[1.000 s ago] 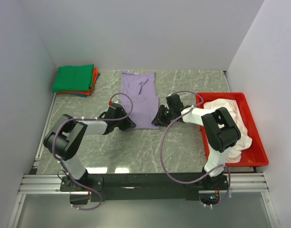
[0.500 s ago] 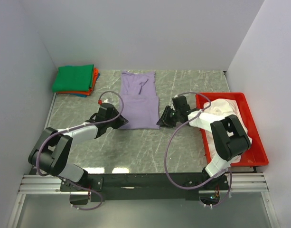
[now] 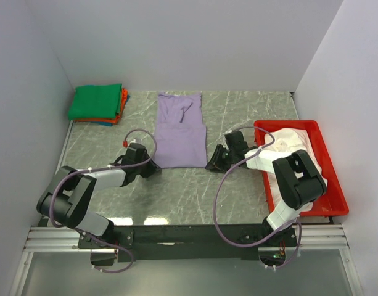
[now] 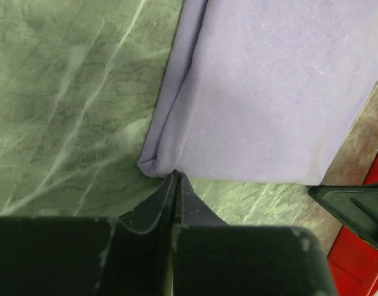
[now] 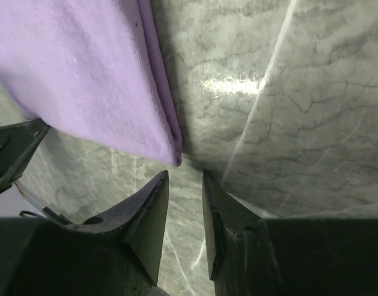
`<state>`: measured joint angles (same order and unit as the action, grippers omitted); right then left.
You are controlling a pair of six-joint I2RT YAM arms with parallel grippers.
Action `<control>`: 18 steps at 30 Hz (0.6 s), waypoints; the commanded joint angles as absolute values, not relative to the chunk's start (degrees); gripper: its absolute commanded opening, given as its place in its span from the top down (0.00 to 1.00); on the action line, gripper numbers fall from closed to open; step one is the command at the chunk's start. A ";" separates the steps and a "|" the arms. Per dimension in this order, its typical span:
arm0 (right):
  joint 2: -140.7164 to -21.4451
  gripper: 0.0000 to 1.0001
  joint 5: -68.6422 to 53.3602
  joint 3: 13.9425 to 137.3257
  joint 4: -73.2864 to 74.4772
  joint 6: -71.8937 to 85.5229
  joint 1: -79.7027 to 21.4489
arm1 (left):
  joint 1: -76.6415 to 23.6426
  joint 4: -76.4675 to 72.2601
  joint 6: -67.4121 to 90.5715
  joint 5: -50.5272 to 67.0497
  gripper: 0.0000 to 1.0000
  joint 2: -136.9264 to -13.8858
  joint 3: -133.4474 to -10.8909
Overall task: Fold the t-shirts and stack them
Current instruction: Fold the tshirt
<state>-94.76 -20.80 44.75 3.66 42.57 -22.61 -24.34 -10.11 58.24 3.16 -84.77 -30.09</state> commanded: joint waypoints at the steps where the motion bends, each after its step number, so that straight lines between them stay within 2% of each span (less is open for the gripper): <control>1: -94.31 0.64 -20.48 44.30 1.32 42.98 -22.50 | -24.08 -9.67 58.45 1.85 0.96 -82.36 -28.83; 3: -94.13 0.64 -20.65 44.03 0.79 43.15 -22.41 | -24.08 -8.79 58.27 1.15 0.94 -79.91 -28.83; 6: -93.61 0.62 -20.48 43.51 0.18 44.29 -22.41 | -23.99 -5.37 58.53 -0.17 0.79 -76.40 -28.57; 7: -93.34 0.62 -20.39 42.81 0.18 45.08 -22.41 | -23.91 -4.23 58.88 -2.44 0.65 -75.51 -28.30; 10: -92.64 0.60 -20.30 41.40 -3.16 47.01 -22.50 | -23.64 -4.13 59.59 -3.43 0.45 -73.57 -27.16; 13: -92.90 0.59 -20.48 40.43 -5.27 48.95 -22.59 | -23.20 -4.83 59.85 -3.17 0.41 -75.14 -27.68; 18: -92.99 0.58 -18.81 39.73 -6.41 50.45 -22.76 | -22.77 -7.99 60.20 -2.29 0.44 -79.97 -28.04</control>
<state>-94.52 -21.15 40.88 -4.84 49.06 -22.61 -23.22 -5.93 59.83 -1.74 -77.80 -27.70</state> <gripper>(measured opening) 0.415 0.566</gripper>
